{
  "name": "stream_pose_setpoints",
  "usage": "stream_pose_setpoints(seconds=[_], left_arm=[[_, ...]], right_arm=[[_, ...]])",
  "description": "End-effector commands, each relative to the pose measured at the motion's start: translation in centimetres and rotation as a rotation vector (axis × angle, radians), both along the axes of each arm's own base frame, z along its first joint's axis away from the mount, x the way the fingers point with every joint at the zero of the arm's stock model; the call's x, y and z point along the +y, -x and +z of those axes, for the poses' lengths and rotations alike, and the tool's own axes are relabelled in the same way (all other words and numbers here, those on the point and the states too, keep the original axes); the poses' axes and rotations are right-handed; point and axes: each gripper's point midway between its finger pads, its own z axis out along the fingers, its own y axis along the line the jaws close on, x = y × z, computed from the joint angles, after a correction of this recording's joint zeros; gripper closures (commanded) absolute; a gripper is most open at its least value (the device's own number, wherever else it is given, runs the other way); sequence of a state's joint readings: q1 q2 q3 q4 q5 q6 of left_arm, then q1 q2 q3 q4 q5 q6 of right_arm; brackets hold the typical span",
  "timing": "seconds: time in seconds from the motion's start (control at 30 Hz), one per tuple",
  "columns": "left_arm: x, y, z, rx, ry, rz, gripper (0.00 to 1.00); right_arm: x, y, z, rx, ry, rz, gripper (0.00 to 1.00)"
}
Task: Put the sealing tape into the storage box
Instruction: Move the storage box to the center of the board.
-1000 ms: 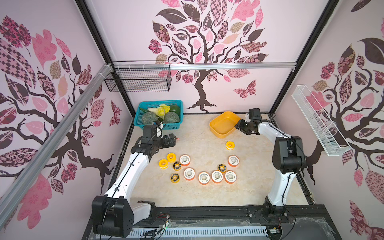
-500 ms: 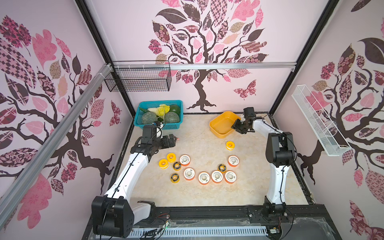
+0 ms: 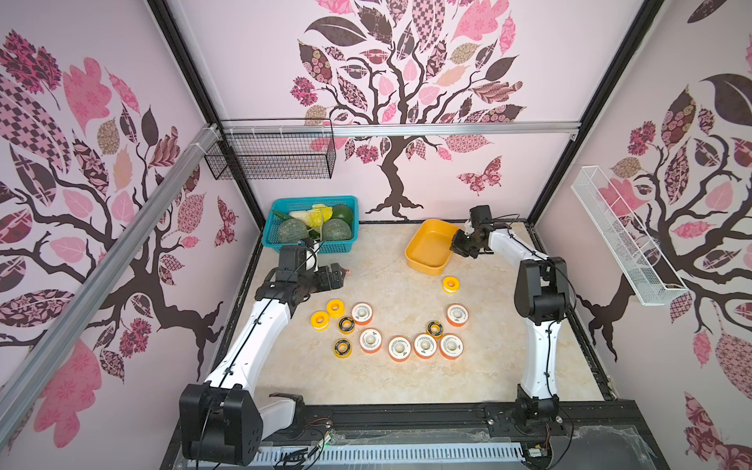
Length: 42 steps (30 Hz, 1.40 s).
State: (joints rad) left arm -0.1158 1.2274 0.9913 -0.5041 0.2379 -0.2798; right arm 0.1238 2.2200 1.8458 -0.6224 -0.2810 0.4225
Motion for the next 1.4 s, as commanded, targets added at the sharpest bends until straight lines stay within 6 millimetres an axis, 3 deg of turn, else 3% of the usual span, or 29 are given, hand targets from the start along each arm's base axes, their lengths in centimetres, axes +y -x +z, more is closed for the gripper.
stream_pose_setpoints(seconds=[0.0, 0.47, 0.7, 0.97, 1.23, 1.37], left_arm=[[0.1, 0.0, 0.6, -0.011, 0.005, -0.003, 0.02], [0.1, 0.0, 0.4, 0.001, 0.023, -0.007, 0.02], [0.0, 0.0, 0.1, 0.016, 0.030, -0.009, 0.02], [0.0, 0.0, -0.2, 0.025, 0.029, -0.006, 0.02], [0.0, 0.0, -0.3, 0.037, 0.029, -0.007, 0.01], [0.0, 0.0, -0.5, 0.041, 0.028, -0.006, 0.02]], right_arm=[[0.9, 0.3, -1.1, 0.035, 0.004, 0.029, 0.84], [6.1, 3.8, -1.0, 0.080, -0.018, 0.205, 0.91], [7.3, 6.6, -1.3, 0.105, 0.007, 0.271, 0.91], [7.3, 9.9, -1.3, 0.124, 0.037, 0.325, 0.91], [6.8, 11.5, 0.1, 0.116, 0.094, 0.353, 0.91], [6.3, 12.3, -0.2, 0.122, 0.131, 0.347, 0.91]])
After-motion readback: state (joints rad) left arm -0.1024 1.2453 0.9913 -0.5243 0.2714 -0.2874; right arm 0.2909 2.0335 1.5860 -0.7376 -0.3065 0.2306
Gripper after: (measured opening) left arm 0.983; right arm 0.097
